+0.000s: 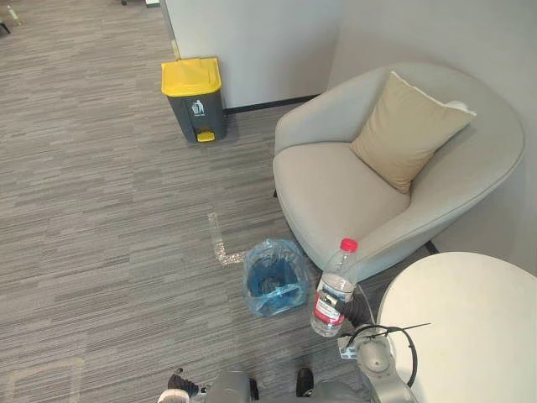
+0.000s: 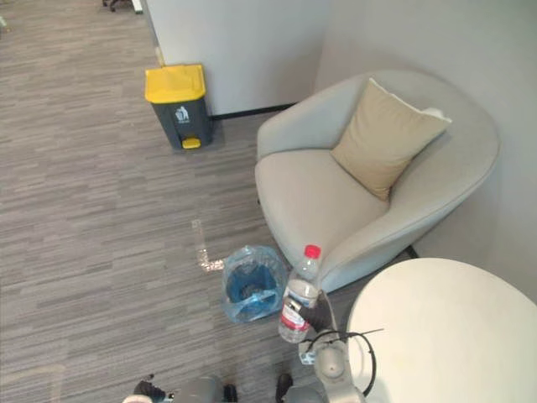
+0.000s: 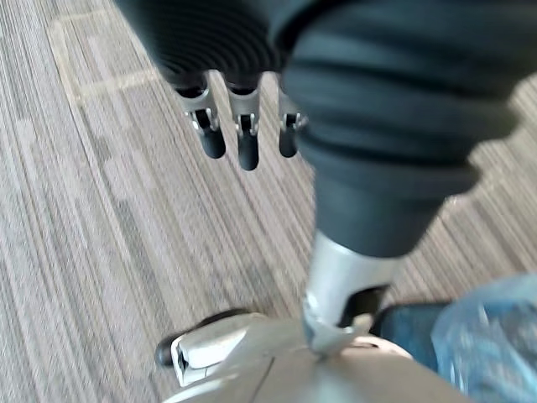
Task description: Gather rubbish on tea table into small bin, then transfer packed bag to large trash can.
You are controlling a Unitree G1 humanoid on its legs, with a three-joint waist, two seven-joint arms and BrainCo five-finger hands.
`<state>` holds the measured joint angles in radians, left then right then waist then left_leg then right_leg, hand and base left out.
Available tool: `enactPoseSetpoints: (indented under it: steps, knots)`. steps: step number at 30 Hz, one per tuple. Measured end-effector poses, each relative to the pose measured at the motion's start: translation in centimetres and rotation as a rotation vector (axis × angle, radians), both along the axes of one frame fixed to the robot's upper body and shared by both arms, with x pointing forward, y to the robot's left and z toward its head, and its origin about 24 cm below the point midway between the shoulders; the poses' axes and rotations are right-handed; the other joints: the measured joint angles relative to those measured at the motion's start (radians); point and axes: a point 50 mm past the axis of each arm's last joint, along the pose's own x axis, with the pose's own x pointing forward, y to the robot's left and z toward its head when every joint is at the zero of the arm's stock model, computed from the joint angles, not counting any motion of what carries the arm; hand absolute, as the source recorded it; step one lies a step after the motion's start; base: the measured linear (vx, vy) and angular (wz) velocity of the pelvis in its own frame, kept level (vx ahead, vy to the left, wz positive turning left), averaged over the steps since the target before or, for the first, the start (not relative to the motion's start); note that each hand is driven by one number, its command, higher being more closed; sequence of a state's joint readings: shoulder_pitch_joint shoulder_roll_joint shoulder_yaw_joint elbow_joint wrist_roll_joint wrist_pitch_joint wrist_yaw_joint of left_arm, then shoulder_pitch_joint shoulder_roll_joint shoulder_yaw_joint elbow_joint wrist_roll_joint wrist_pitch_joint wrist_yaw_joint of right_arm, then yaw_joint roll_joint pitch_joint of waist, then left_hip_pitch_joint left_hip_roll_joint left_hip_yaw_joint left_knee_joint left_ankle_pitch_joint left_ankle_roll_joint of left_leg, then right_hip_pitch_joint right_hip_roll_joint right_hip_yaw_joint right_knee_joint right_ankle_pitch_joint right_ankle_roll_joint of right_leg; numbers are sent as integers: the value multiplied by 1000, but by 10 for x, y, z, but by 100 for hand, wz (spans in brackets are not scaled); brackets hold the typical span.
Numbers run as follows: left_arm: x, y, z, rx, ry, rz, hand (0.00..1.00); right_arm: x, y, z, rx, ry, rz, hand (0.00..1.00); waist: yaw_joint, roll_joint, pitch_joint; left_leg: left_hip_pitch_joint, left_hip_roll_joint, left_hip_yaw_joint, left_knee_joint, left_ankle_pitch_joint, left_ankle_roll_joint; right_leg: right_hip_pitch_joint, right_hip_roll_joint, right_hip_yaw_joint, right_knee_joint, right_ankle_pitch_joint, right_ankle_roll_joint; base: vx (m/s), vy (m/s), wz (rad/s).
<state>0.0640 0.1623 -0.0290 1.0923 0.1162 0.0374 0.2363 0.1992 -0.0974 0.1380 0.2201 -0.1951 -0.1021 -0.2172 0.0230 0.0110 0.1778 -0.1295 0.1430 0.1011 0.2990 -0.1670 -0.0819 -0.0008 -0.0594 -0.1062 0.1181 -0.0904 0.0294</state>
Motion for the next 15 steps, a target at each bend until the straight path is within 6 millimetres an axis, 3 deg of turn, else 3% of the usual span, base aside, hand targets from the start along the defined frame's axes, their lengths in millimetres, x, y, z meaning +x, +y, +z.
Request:
enactPoseSetpoints:
  steps: [1,2,4,7,11,15]
  knots:
    - [-1,1,0,6,3,3,0,0,-1,-2,-6,8,1,100,-2,-3,4,6,-6,1,-2,6,-19,3,-5,10,0,-4,13,92,291,-7]
    - [0,3,0,13,5,-9,0,-1,1,-6,-2,28,8,100,4,-27,3,30,-48,6,-36,19,2,4,-40,31,-9,9,25,64,226,2]
    - [0,5,1,22,11,-32,0,-2,5,-7,12,34,10,100,11,-43,-1,32,-75,26,-40,17,8,5,-68,38,-22,11,36,62,253,-6]
    - [-1,3,0,22,22,-71,0,-2,7,-8,15,36,17,100,14,-44,-2,69,-114,31,-57,14,33,29,-99,61,-40,19,51,24,148,-10]
    - [-1,4,0,32,31,-98,0,0,10,-13,-1,57,49,100,14,-46,-5,75,-122,38,-81,23,47,18,-102,66,-46,22,56,-29,34,-9]
    - [12,-2,2,21,-3,-99,0,19,14,-9,-71,38,134,100,11,-11,29,-20,-113,42,-62,42,53,-94,-96,80,1,32,69,-98,-38,-7]
